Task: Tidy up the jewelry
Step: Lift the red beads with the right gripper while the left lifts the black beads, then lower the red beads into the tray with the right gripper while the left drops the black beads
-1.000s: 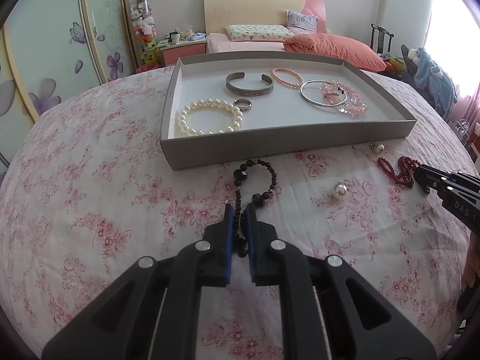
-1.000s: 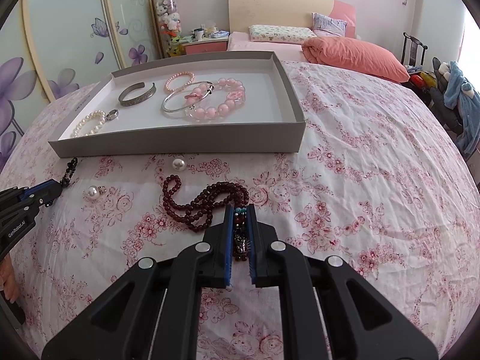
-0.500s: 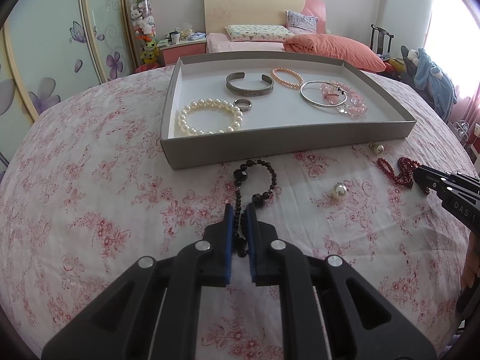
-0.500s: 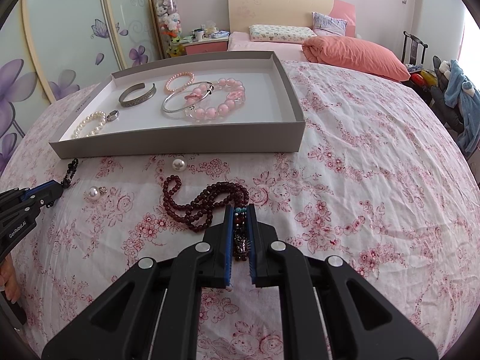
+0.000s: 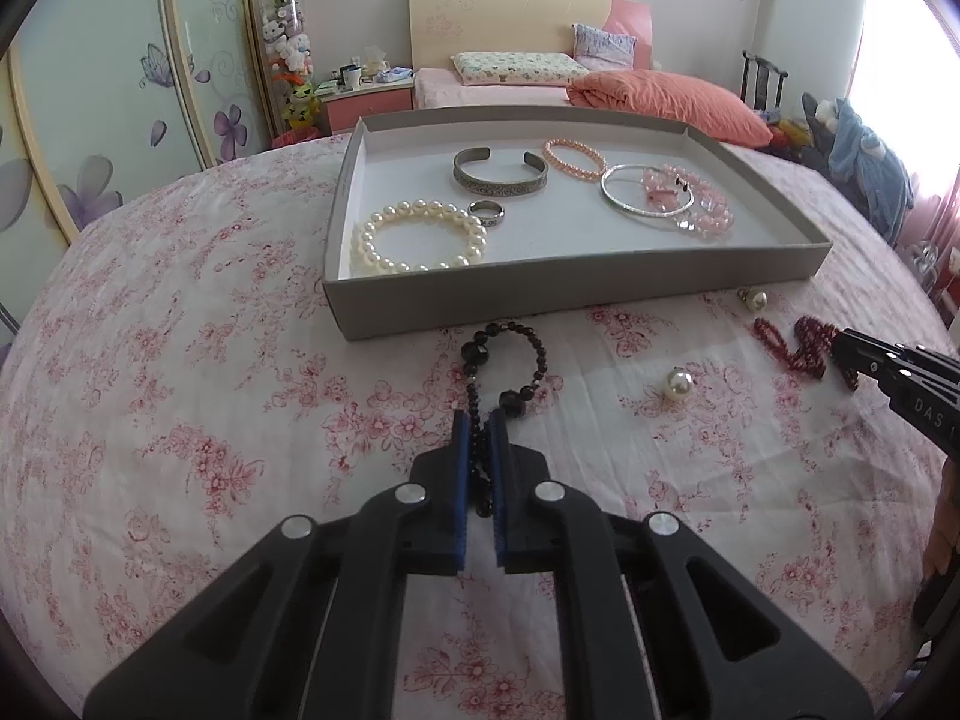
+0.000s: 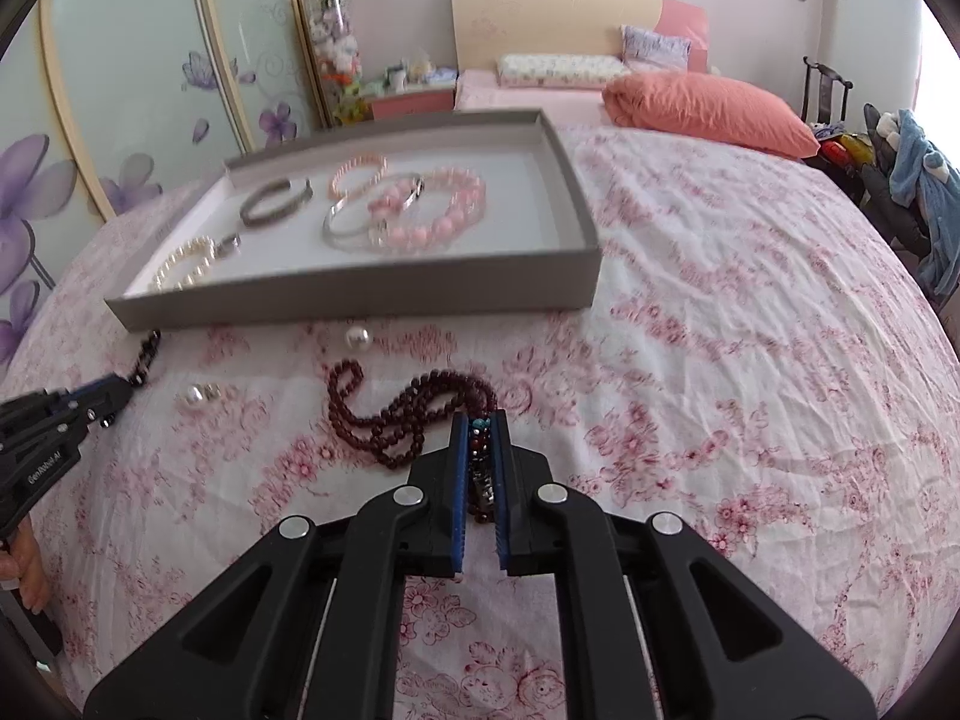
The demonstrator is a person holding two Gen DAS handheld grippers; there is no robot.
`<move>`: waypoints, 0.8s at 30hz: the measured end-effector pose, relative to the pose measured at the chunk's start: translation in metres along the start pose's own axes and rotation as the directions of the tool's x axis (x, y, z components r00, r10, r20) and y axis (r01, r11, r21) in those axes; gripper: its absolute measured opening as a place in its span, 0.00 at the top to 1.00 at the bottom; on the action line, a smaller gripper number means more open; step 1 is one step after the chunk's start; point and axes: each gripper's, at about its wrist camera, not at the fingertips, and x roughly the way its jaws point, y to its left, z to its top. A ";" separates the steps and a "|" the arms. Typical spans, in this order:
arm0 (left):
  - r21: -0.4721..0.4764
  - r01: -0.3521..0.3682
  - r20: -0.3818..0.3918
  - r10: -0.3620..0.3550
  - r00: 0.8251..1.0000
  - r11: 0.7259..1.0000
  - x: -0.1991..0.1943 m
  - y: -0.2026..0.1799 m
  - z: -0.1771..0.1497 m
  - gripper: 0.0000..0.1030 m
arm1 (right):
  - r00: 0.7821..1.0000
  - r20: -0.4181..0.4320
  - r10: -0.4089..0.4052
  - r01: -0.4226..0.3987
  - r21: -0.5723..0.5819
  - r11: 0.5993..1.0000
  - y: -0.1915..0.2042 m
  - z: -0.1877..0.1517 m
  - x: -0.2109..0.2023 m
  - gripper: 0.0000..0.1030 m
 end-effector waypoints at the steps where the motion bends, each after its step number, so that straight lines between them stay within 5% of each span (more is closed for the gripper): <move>1: -0.013 0.010 0.010 -0.010 1.000 1.000 -0.003 0.002 0.000 0.99 | 1.000 0.020 0.010 -0.010 0.007 1.000 -0.001 0.000 -0.005 0.92; 11: -0.038 0.076 0.139 -0.070 0.988 0.996 -0.038 0.001 0.003 0.99 | 0.967 0.248 0.066 -0.069 0.005 0.998 0.016 0.009 -0.063 0.92; 21: -0.110 0.173 0.207 -0.148 0.967 0.979 -0.062 0.019 0.018 0.99 | 0.944 0.319 0.085 -0.089 -0.004 0.996 0.017 0.014 -0.088 0.92; 24: -0.076 0.146 0.211 -0.128 0.969 0.986 -0.065 0.020 0.022 0.99 | 0.944 0.318 0.088 -0.092 -0.003 0.996 0.017 0.014 -0.088 0.92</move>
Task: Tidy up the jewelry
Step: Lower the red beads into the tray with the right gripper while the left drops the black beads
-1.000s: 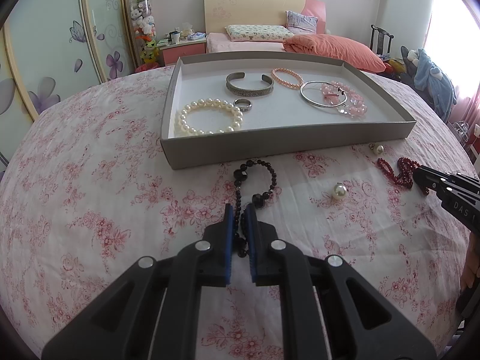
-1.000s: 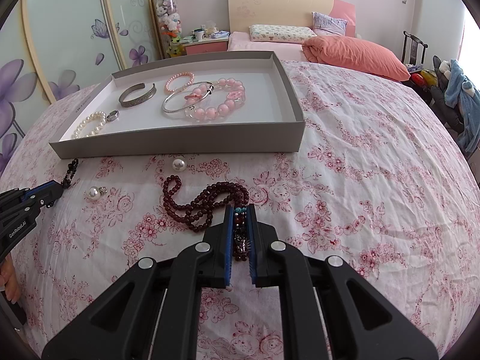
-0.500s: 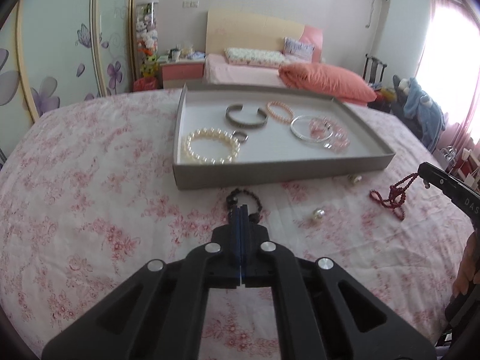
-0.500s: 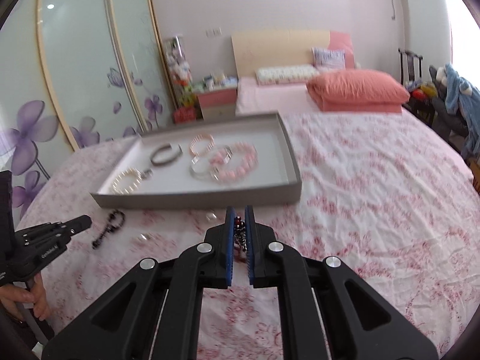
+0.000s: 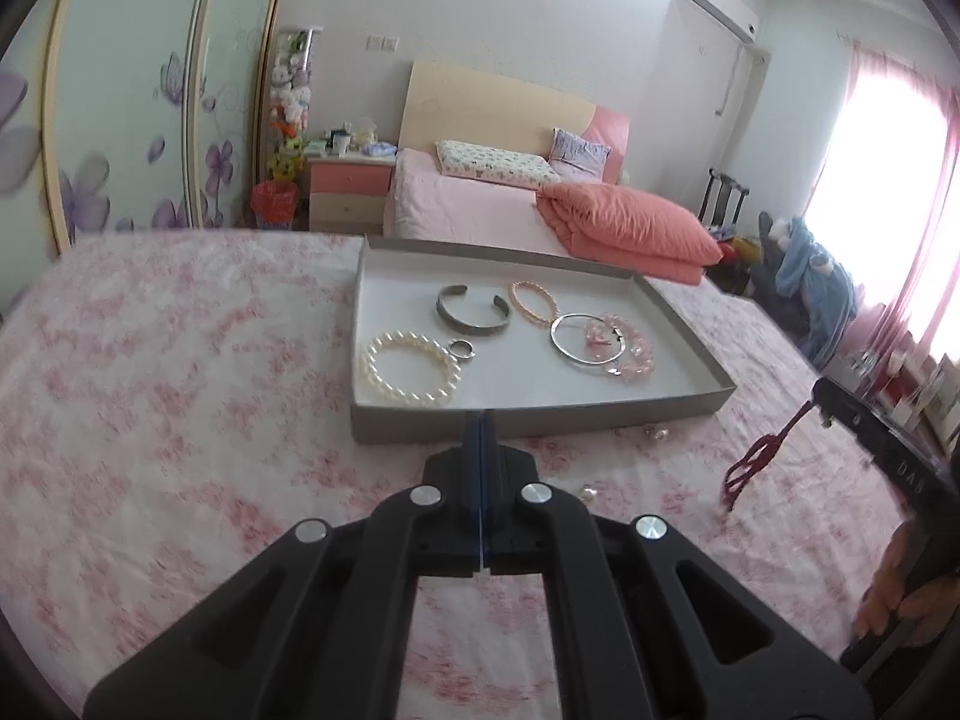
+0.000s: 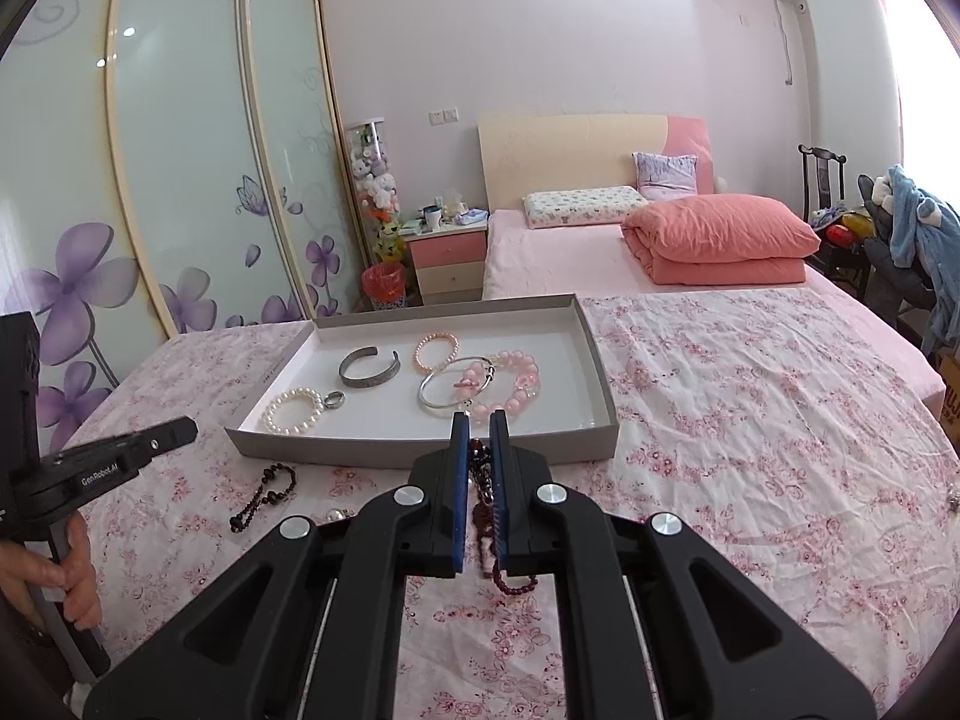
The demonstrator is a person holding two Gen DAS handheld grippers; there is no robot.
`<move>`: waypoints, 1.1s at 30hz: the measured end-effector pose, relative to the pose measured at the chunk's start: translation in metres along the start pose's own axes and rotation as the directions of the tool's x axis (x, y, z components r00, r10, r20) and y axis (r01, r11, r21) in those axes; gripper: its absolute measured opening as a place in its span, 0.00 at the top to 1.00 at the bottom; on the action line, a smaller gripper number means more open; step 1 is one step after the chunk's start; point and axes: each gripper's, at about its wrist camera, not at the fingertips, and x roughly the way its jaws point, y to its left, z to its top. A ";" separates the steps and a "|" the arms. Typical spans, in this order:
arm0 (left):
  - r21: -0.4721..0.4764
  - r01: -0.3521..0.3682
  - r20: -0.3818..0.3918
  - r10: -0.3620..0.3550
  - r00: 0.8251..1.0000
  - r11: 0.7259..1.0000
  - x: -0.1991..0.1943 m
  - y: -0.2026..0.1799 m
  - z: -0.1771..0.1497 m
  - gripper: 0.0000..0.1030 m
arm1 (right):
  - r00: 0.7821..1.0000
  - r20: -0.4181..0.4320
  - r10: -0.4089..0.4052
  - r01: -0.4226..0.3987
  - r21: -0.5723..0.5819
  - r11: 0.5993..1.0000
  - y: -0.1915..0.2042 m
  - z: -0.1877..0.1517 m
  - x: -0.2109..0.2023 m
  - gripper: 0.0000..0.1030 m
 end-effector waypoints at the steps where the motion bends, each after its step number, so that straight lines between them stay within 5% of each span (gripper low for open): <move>1: 0.016 -0.006 -0.018 0.006 1.000 1.000 0.004 -0.002 -0.001 0.99 | 1.000 -0.006 0.000 0.000 0.001 1.000 0.000 -0.001 0.002 0.92; 6: 0.011 -0.026 -0.174 0.028 0.984 1.000 0.049 0.000 -0.017 0.97 | 0.999 -0.035 0.005 -0.005 0.004 1.000 0.000 -0.006 0.008 0.92; 10: 0.022 -0.048 -0.216 0.052 0.975 0.999 0.070 -0.003 -0.025 0.81 | 0.999 -0.039 0.005 -0.006 -0.007 1.000 0.002 -0.007 0.007 0.92; 17: 0.087 -0.095 -0.215 0.112 0.970 0.992 0.083 -0.011 -0.023 0.78 | 0.998 -0.055 0.007 -0.007 -0.005 1.000 0.001 -0.009 0.012 0.92; 19: 0.095 -0.123 -0.214 0.141 0.967 0.988 0.083 -0.012 -0.023 0.92 | 0.998 -0.061 0.010 -0.010 -0.002 1.000 0.002 -0.011 0.013 0.92; 23: 0.089 -0.116 -0.196 0.131 0.972 0.989 0.074 -0.006 -0.025 0.99 | 0.998 -0.063 0.017 -0.017 0.001 1.000 0.002 -0.012 0.014 0.92; 33: 0.079 -0.033 -0.077 0.039 0.996 0.996 0.025 -0.003 -0.022 0.99 | 0.999 -0.033 0.027 -0.027 0.009 1.000 0.001 -0.006 0.005 0.92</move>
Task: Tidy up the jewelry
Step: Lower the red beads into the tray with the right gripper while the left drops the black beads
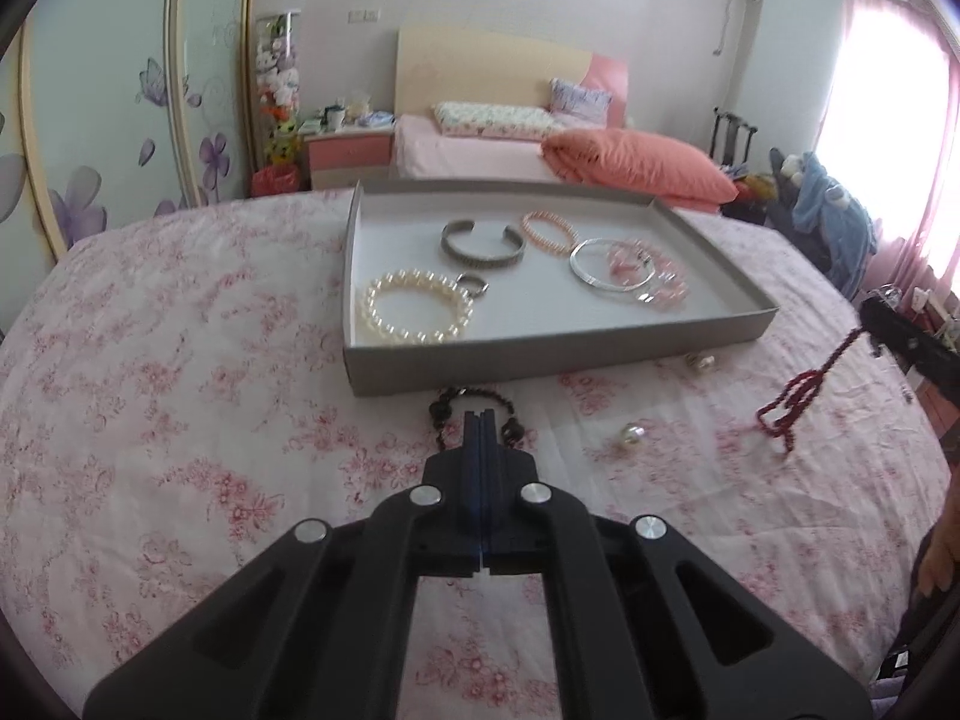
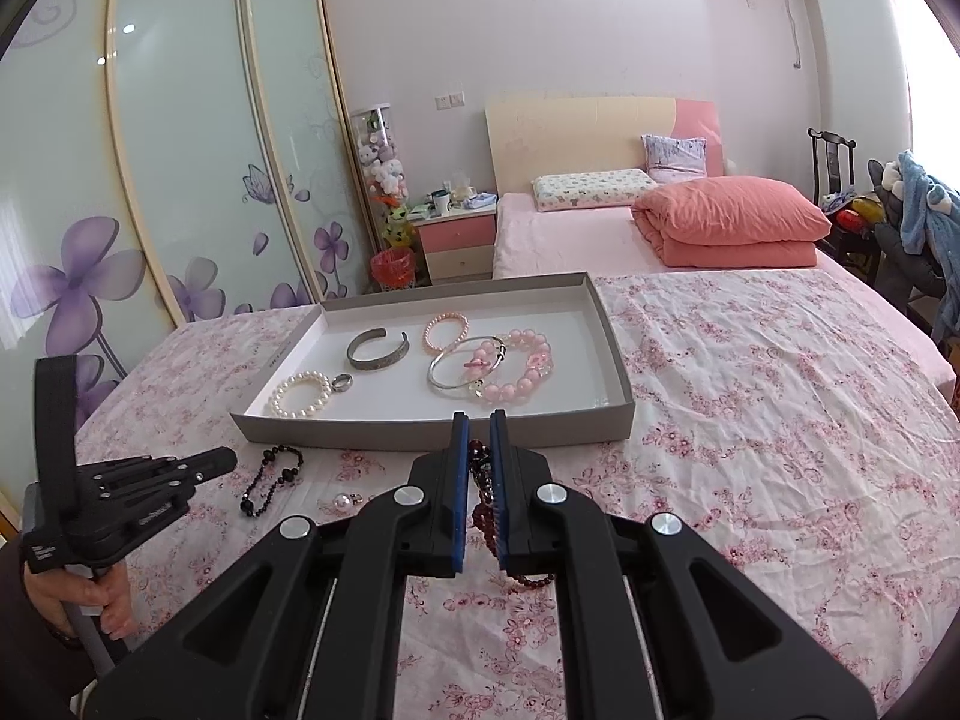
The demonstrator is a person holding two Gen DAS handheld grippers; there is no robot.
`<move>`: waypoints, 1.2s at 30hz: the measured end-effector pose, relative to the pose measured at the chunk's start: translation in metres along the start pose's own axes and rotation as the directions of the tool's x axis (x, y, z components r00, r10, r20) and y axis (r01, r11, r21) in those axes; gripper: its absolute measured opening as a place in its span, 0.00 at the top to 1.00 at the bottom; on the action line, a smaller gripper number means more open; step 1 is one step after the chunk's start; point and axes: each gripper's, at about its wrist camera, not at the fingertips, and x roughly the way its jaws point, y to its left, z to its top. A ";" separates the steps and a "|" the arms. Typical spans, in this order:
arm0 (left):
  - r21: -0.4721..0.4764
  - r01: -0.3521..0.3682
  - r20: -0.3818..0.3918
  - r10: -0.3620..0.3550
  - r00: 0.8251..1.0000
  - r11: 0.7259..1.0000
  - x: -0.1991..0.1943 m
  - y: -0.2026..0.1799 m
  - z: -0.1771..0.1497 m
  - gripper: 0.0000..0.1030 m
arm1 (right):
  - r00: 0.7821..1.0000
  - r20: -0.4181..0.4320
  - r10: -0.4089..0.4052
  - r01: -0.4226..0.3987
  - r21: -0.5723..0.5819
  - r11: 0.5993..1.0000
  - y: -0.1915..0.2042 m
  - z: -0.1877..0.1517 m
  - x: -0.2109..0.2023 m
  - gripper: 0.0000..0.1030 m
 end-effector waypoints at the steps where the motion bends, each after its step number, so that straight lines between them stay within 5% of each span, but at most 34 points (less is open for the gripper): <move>1: 0.010 -0.002 0.000 0.002 1.000 1.000 0.000 -0.002 0.001 0.99 | 1.000 0.001 0.001 -0.001 -0.002 1.000 0.000 0.000 0.000 0.92; 5: 0.027 -0.033 -0.069 0.035 0.997 0.999 0.024 -0.006 0.002 0.97 | 1.000 -0.004 0.006 -0.006 0.002 1.000 0.001 -0.001 0.001 0.92; 9: 0.020 -0.081 -0.125 0.083 0.989 0.996 0.048 -0.005 0.004 0.71 | 1.000 -0.007 0.007 -0.007 0.001 1.000 0.001 -0.002 0.000 0.92; 13: 0.033 -0.114 -0.148 0.118 0.982 0.993 0.060 -0.006 0.008 0.73 | 1.000 -0.008 0.001 -0.001 0.008 1.000 -0.003 -0.002 0.000 0.92; 15: 0.019 -0.136 -0.155 0.137 0.978 0.991 0.062 -0.004 0.010 0.88 | 1.000 -0.009 0.002 -0.002 0.013 1.000 -0.005 -0.002 0.001 0.92; 17: 0.011 -0.127 -0.158 0.127 0.979 0.992 0.062 -0.002 0.011 0.90 | 1.000 -0.011 0.004 -0.004 0.014 1.000 -0.005 -0.003 0.001 0.92; 23: -0.009 -0.089 -0.126 0.087 0.988 0.996 0.040 0.008 -0.003 0.95 | 1.000 0.004 0.017 -0.017 0.019 1.000 -0.004 -0.002 -0.003 0.92; 28: -0.062 -0.017 -0.026 0.015 1.000 0.998 0.003 0.015 -0.001 0.95 | 0.999 0.035 0.033 -0.033 0.021 0.999 -0.002 0.001 -0.010 0.92; 36: -0.096 0.084 0.129 -0.071 0.989 0.992 -0.050 0.003 0.004 0.95 | 0.992 0.115 0.051 -0.050 -0.008 0.999 0.010 0.006 -0.027 0.92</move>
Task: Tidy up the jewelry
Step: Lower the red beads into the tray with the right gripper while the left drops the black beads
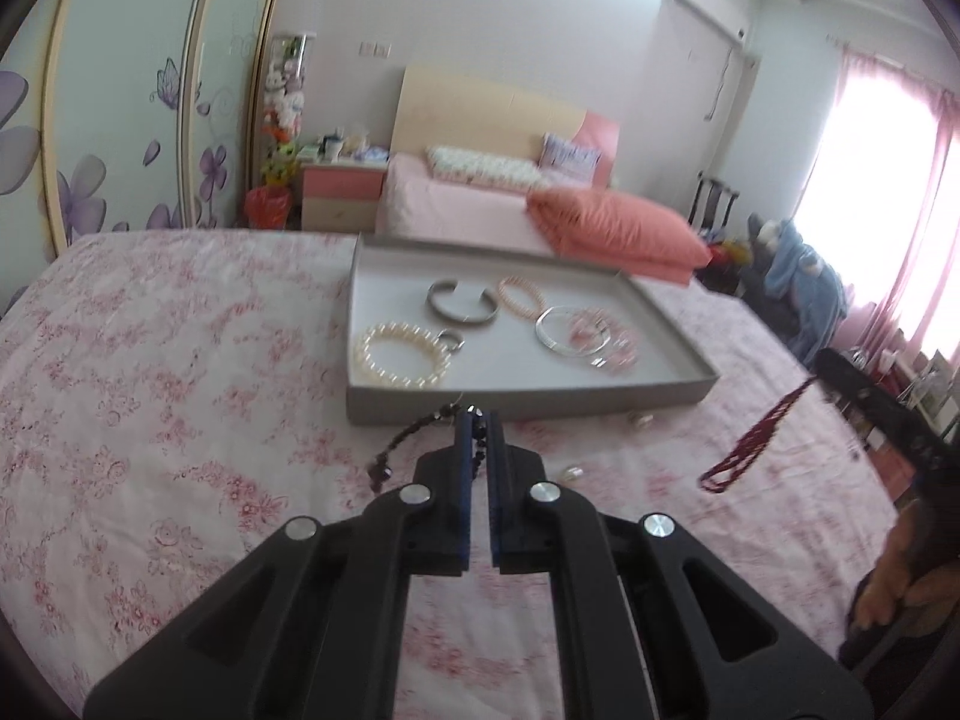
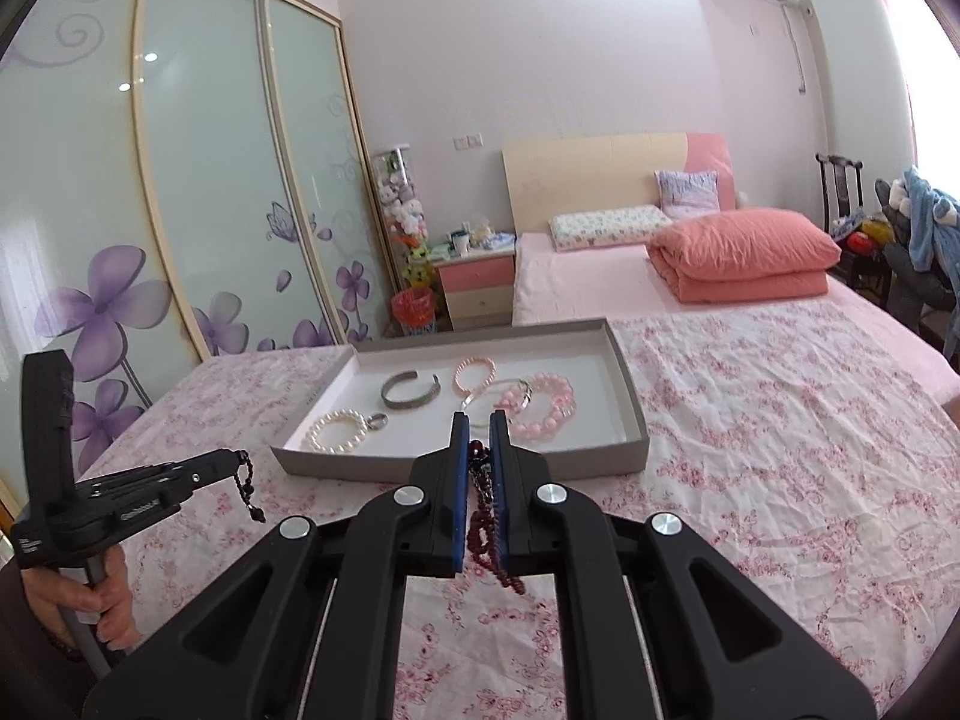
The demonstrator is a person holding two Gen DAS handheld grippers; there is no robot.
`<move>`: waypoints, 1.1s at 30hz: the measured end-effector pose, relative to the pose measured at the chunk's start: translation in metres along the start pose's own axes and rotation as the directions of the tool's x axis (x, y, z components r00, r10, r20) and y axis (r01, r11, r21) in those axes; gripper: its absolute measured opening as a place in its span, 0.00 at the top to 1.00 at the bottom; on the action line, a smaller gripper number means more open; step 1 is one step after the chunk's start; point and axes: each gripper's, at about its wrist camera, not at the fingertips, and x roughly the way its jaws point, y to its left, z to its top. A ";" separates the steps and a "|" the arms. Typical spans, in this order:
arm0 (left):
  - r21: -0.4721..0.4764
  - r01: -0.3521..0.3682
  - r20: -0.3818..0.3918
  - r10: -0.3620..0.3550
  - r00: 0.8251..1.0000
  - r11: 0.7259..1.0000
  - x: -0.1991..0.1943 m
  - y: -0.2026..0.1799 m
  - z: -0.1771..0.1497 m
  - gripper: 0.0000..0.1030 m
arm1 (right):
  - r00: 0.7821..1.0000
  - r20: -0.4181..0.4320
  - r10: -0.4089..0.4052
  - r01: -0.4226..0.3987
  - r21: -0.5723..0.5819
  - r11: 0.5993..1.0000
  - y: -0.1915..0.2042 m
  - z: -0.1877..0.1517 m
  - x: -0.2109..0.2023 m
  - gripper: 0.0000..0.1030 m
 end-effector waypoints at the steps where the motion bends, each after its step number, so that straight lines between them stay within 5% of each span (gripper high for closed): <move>1: 0.002 0.002 0.014 -0.002 1.000 1.000 -0.005 -0.003 0.000 0.95 | 1.000 0.010 0.001 -0.001 -0.005 1.000 0.002 0.001 -0.002 0.92; 18: 0.133 -0.103 0.213 0.073 0.974 0.986 -0.051 -0.059 0.014 0.95 | 0.986 0.166 -0.013 0.032 -0.115 0.993 0.035 0.016 -0.017 0.92; 33: 0.151 -0.160 0.264 0.116 0.958 0.976 -0.031 -0.073 0.045 0.95 | 0.968 0.249 -0.034 0.073 -0.146 0.987 0.041 0.041 0.000 0.92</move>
